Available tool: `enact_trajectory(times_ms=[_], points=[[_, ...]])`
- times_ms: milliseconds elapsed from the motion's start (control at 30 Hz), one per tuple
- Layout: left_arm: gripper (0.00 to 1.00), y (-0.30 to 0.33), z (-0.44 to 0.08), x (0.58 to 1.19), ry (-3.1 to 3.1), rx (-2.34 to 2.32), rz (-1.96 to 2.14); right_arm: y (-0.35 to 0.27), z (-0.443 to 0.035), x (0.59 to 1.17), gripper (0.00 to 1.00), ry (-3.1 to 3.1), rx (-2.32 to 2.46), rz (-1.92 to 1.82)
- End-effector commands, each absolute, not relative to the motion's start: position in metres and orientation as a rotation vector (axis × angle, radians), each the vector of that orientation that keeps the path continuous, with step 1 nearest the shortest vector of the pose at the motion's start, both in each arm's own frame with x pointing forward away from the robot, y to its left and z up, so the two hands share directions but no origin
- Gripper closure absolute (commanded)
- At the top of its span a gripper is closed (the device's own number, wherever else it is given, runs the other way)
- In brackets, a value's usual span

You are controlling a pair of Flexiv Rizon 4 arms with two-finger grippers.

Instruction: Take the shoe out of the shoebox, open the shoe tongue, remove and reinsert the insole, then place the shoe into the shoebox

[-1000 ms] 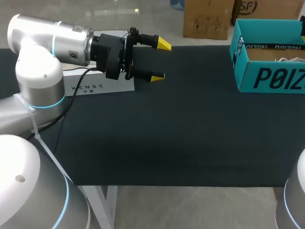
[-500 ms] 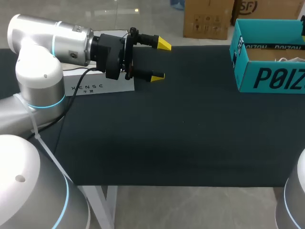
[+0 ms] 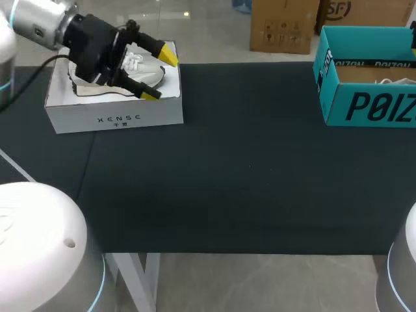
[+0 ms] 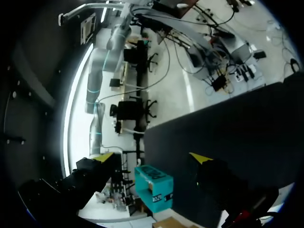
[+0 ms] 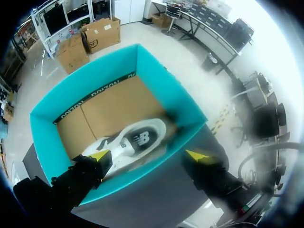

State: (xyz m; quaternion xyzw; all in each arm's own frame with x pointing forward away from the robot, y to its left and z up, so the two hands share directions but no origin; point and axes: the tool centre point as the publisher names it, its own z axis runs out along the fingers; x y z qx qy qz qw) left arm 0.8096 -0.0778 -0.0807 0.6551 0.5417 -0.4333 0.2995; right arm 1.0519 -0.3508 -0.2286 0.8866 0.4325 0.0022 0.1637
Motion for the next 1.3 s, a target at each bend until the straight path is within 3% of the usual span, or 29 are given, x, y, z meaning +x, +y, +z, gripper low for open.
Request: enact_trajectory(times_ms=[33,800,1300], points=[[0.00,-0.033,-0.058,0.824,1.508,1.982,-1.111,-0.351,-0.228,1.052,0.00,1.232,2.528,0.006],[0.00,0.024,-0.119,0.848,1.837,2.308,-0.693,-0.351,-0.228,1.052,0.00,1.232,2.528,0.006],[0.00,0.027,-0.120,0.852,1.865,2.265,-0.556,-0.351,-0.228,1.052,0.00,1.232,2.528,0.006]])
